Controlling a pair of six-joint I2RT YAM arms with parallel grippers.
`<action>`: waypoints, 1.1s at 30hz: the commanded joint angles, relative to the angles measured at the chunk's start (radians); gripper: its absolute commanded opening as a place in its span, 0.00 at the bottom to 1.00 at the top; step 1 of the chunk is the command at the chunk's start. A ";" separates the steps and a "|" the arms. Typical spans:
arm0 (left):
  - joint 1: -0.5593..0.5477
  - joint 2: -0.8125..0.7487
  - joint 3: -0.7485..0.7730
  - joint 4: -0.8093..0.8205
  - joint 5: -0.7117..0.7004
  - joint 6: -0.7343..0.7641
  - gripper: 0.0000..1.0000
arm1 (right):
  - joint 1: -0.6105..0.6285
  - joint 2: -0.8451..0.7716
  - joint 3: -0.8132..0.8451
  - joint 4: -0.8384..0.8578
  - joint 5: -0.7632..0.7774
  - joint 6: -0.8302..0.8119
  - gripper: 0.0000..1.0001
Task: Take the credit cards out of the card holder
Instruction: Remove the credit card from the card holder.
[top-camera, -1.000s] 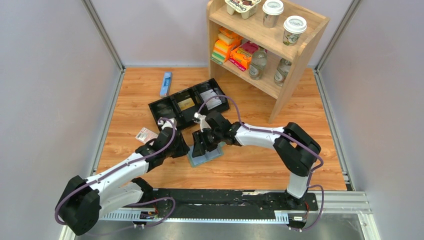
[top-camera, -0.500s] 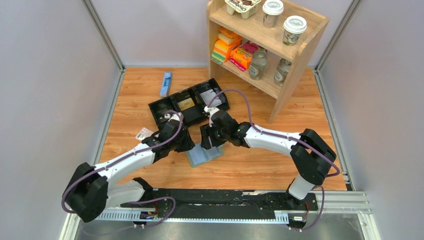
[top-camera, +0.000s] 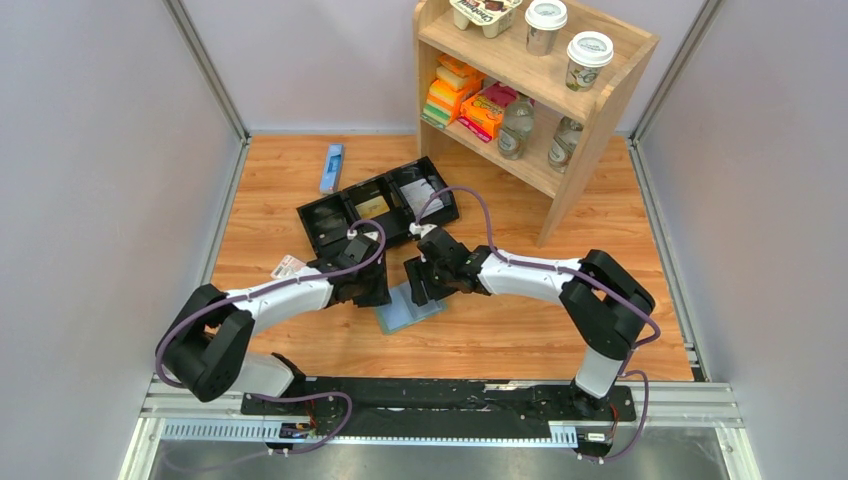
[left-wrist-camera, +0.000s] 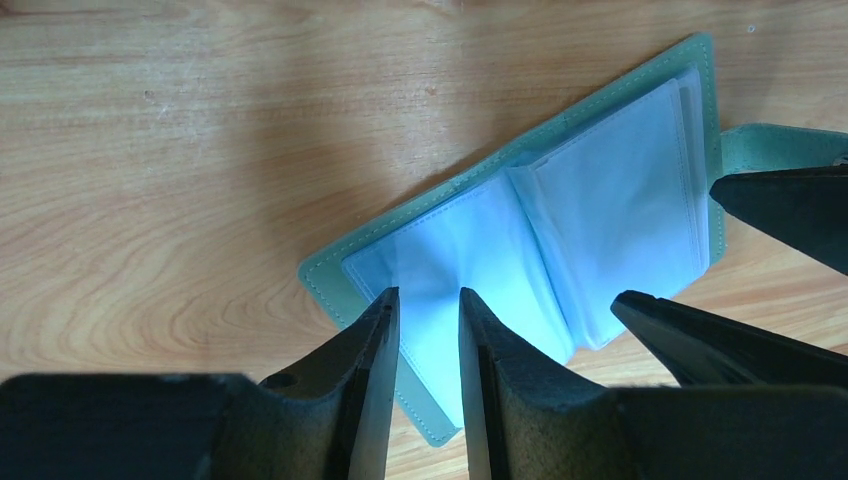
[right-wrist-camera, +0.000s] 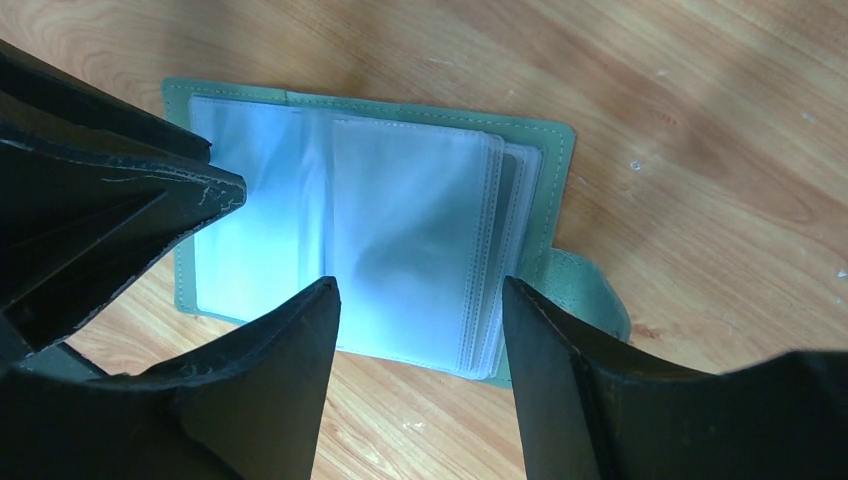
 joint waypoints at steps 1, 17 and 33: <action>-0.005 0.044 0.022 -0.042 0.006 0.035 0.36 | 0.005 0.011 0.041 0.009 -0.013 -0.006 0.62; -0.005 0.052 0.017 -0.039 0.041 0.033 0.36 | 0.005 0.034 0.059 -0.005 -0.039 -0.012 0.50; -0.005 0.050 0.014 -0.033 0.047 0.033 0.35 | 0.017 0.044 0.084 -0.057 0.030 -0.017 0.54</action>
